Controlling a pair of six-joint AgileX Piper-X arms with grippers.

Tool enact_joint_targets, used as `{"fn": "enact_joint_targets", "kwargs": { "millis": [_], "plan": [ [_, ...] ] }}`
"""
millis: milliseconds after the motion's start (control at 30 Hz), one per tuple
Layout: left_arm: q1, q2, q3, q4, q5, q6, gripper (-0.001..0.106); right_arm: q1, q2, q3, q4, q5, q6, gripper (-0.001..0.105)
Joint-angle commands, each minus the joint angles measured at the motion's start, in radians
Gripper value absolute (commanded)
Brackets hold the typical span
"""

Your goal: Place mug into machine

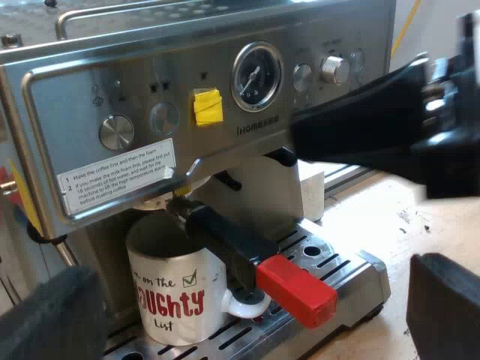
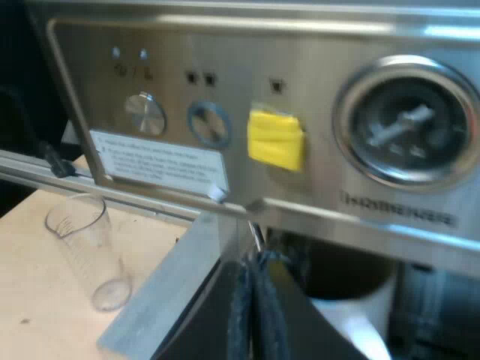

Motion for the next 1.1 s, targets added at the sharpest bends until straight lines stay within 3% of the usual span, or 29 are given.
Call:
{"fn": "enact_joint_targets", "kwargs": {
  "millis": [33,133,400,767,967,1067,1100],
  "plan": [
    [-0.002,-0.102,-0.007,-0.006,-0.018,0.001,0.082,-0.01,0.024,-0.027,-0.029,0.02,-0.025,0.0],
    [-0.002,-0.102,-0.007,-0.006,-0.016,0.001,0.082,-0.053,0.107,-0.108,-0.037,0.027,-0.049,0.0],
    [-0.002,-0.102,-0.007,-0.006,-0.01,0.001,0.082,-0.119,0.188,-0.197,-0.033,0.023,-0.073,0.0],
    [-0.002,-0.102,-0.007,-0.006,-0.01,0.001,0.082,-0.198,0.213,-0.199,-0.026,0.103,-0.073,0.0],
    [-0.002,-0.102,0.007,-0.006,-0.01,0.001,0.082,-0.184,0.189,-0.199,0.025,0.007,-0.073,0.0],
    [-0.002,-0.102,0.024,-0.014,-0.01,0.001,0.082,-0.153,0.154,-0.199,0.08,-0.006,-0.067,0.011],
    [-0.002,-0.102,0.029,-0.012,-0.01,0.001,0.082,-0.134,0.132,-0.199,0.116,-0.008,-0.065,0.021]
  ]
}}
